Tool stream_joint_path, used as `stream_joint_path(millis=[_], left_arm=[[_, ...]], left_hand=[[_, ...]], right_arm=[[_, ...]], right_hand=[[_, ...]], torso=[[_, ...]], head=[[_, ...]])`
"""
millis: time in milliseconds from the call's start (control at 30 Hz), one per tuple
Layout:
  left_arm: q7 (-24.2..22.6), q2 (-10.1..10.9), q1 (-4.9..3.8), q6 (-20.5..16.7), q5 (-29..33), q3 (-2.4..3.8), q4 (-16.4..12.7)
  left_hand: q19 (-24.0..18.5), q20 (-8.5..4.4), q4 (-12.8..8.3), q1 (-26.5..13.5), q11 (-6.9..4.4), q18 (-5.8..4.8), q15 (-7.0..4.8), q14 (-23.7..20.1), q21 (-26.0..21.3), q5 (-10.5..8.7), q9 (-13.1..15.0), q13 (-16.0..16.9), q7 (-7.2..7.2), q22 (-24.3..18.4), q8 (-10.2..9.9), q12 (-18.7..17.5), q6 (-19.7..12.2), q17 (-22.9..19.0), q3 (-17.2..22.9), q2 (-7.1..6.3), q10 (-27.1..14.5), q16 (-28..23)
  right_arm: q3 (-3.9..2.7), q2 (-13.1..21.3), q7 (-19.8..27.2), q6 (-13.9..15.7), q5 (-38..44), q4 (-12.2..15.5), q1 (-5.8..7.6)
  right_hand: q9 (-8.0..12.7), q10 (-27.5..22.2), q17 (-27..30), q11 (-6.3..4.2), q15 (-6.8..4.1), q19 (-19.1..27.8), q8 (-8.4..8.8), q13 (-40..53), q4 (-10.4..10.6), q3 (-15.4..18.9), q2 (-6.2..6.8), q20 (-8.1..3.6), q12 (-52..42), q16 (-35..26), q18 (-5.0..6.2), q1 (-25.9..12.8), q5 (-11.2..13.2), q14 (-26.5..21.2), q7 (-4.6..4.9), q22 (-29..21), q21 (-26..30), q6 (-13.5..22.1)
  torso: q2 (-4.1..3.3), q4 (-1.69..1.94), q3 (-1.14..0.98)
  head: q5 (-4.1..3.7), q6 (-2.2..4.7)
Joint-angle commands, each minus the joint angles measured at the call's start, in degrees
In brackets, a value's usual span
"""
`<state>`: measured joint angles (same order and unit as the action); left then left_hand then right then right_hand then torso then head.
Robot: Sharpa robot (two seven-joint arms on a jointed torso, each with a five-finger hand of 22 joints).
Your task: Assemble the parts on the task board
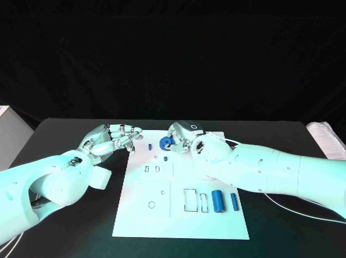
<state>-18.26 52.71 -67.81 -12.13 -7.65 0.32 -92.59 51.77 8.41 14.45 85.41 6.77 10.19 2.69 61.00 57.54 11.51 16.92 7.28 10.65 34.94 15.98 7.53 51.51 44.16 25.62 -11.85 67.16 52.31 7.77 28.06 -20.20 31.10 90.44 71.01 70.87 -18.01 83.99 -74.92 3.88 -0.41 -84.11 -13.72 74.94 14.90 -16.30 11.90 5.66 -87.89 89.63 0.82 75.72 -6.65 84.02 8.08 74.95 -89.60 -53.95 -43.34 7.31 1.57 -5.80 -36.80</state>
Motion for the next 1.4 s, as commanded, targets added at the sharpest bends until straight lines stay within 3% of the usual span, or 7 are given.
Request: stream_joint_path(millis=[33,367,600,700,900,1133,1400], left_arm=[[-0.2,-0.1,-0.05,1.0,-0.1,0.04,0.0],[-0.2,-0.1,-0.05,1.0,-0.1,0.04,0.0],[-0.1,-0.1,-0.05,1.0,-0.1,0.04,0.0],[-0.1,-0.1,-0.05,1.0,-0.1,0.04,0.0],[-0.1,-0.1,-0.05,1.0,-0.1,0.04,0.0],[-0.1,0.0,-0.05,0.9,-0.1,0.04,0.1],[-0.2,0.2,-0.05,0.8,-0.1,0.04,0.6]], left_hand=[[-0.6,-0.01,0.1,-0.6,-0.13,0.3,0.08,-0.3,0.3,-0.21,0.1,0.0,-0.06,0.0,0.0,0.2,-0.5,0.0,0.4,0.07,-0.3,0.3],[-0.6,-0.01,0.1,-0.6,-0.13,0.3,0.08,-0.3,0.3,-0.21,0.1,0.0,-0.06,0.0,0.0,0.2,-0.5,0.0,0.4,0.07,-0.3,0.3],[-0.6,0.01,0.1,-0.6,-0.12,0.31,0.09,-0.3,0.4,-0.19,0.1,0.1,-0.04,0.1,0.0,0.2,-0.5,-0.1,0.5,0.11,-0.4,0.3],[-0.6,0.01,0.1,-0.6,-0.11,0.31,0.1,-0.4,0.4,-0.2,0.1,0.1,-0.02,0.1,0.0,0.2,-0.6,-0.1,0.5,0.1,-0.4,0.3],[-0.7,0.02,0.1,-0.6,-0.08,0.31,0.11,-0.4,0.5,-0.2,0.1,0.1,0.02,0.1,0.0,0.2,-0.7,-0.1,0.5,0.08,-0.5,0.3],[-0.7,0.02,0.1,-0.6,-0.08,0.31,0.11,-0.4,0.5,-0.2,0.1,0.1,0.02,0.1,0.0,0.2,-0.7,-0.1,0.5,0.08,-0.5,0.3],[-0.7,0.02,0.1,-0.6,-0.08,0.31,0.11,-0.4,0.5,-0.2,0.1,0.1,0.02,0.1,0.0,0.2,-0.7,-0.1,0.5,0.08,-0.5,0.3]], right_arm=[[0.35,-0.2,1.2,-1.9,-0.8,0.4,-0.65],[0.38,0.0,1.2,-0.9,-0.8,0.5,-0.74],[0.38,0.0,1.7,-2.2,-2.3,0.4,-0.75],[0.38,0.0,1.9,-3.4,-3.6,0.2,-0.75],[0.38,0.1,2.2,-4.0,-5.1,0.1,-0.75],[0.38,1.2,4.9,1.6,-6.2,0.9,-0.75],[0.17,5.2,15.5,10.9,-11.9,5.4,-0.33]], right_hand=[[0.0,4.3,-14.4,-0.3,-0.11,-5.9,-0.38,13.3,-0.4,-0.4,-0.36,-0.08,-0.3,0.2,-0.82,0.9,-0.3,5.8,0.05,15.1,-0.4,-0.7],[0.0,4.5,-14.6,-0.41,-0.26,-5.9,-0.5,13.5,-0.6,-0.9,-0.59,-0.21,-0.5,0.2,-0.82,1.4,-0.4,5.9,-0.07,15.1,-0.4,-1.1],[0.4,3.8,-14.6,-0.14,-0.04,-5.9,0.45,12.9,0.1,0.0,0.29,-0.15,0.2,0.2,-0.82,0.4,0.5,5.9,0.29,15.1,-0.4,0.2],[0.7,3.7,-14.6,0.1,0.21,-5.9,1.13,12.7,1.4,1.6,0.63,0.06,0.3,0.2,-0.82,-1.4,0.3,5.9,0.54,15.1,-0.4,1.1],[1.0,3.6,-14.9,0.47,0.59,-5.9,1.79,12.7,1.9,5.1,-0.31,0.45,0.4,0.3,-0.82,-5.4,-0.2,5.9,0.91,15.1,-0.4,1.7],[1.0,3.8,-15.1,0.42,0.58,-5.9,1.66,12.9,1.7,5.2,-0.91,0.47,0.2,0.4,-0.82,-5.4,-0.7,6.0,0.84,15.1,-0.4,1.4],[1.1,3.8,-15.1,0.46,0.59,-5.9,1.91,12.9,1.4,4.8,-1.15,0.48,0.2,0.4,-0.82,-3.9,-1.6,6.0,0.92,15.1,-0.4,1.6]], torso=[[0.0,0.06,-0.03],[-0.01,0.0,-0.01],[0.01,0.05,0.0],[0.02,0.06,0.03],[-0.01,0.07,0.0],[0.02,0.03,0.01],[0.14,-0.34,-0.14]], head=[[-0.01,0.0],[0.05,-0.04],[-0.02,0.0],[-0.01,-0.02],[-0.01,0.06],[0.06,0.1],[0.24,0.39]])
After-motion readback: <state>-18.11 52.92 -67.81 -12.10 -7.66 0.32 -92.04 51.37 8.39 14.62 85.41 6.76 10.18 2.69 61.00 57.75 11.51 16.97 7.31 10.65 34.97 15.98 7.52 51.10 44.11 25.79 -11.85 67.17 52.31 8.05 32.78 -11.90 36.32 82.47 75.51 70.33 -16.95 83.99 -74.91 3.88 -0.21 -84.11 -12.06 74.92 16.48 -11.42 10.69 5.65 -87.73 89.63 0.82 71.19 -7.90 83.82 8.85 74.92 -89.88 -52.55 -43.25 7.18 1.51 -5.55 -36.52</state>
